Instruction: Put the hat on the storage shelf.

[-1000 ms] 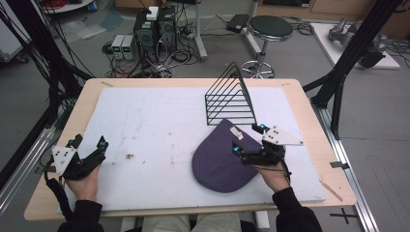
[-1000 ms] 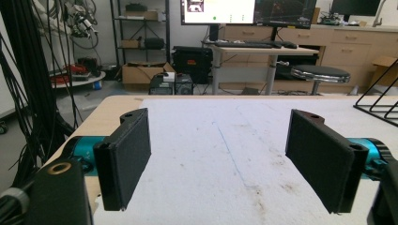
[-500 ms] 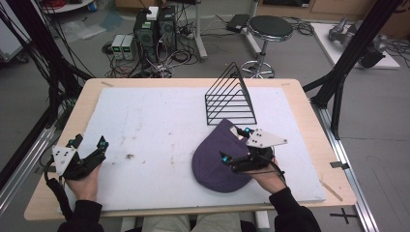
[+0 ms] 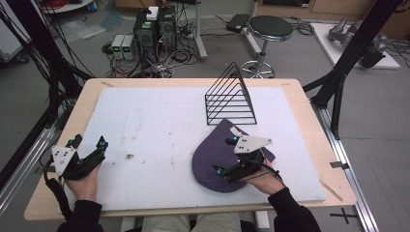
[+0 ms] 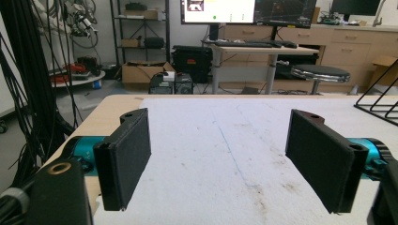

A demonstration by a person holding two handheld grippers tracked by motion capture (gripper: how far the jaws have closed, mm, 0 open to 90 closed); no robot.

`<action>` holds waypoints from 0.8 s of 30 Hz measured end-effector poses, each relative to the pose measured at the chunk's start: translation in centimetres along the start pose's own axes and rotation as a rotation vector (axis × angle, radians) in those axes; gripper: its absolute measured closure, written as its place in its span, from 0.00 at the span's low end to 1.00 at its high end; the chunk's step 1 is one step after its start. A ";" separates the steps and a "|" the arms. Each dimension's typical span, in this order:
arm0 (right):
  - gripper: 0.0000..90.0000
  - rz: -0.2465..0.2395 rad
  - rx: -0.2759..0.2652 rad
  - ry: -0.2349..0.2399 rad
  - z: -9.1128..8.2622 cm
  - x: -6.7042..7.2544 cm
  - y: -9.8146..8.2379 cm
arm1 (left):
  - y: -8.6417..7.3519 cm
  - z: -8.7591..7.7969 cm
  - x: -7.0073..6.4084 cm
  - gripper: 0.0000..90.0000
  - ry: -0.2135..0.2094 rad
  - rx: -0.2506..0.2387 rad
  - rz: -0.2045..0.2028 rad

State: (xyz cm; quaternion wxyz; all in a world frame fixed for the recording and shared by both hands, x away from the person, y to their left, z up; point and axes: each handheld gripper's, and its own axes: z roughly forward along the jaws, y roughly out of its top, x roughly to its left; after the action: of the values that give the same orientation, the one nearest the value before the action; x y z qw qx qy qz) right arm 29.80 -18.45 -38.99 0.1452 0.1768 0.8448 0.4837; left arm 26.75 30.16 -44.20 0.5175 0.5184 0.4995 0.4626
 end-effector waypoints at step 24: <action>0.05 -0.092 0.237 0.170 3.0 1.7 -1.4 | 0.0 0.0 0.1 0.24 0.007 0.008 -0.008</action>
State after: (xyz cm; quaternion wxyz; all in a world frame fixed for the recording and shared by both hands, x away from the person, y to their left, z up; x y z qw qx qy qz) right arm 29.29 -16.07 -41.75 0.0730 0.1122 0.9124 0.3868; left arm 26.75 30.27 -44.22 0.5154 0.5168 0.5052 0.4605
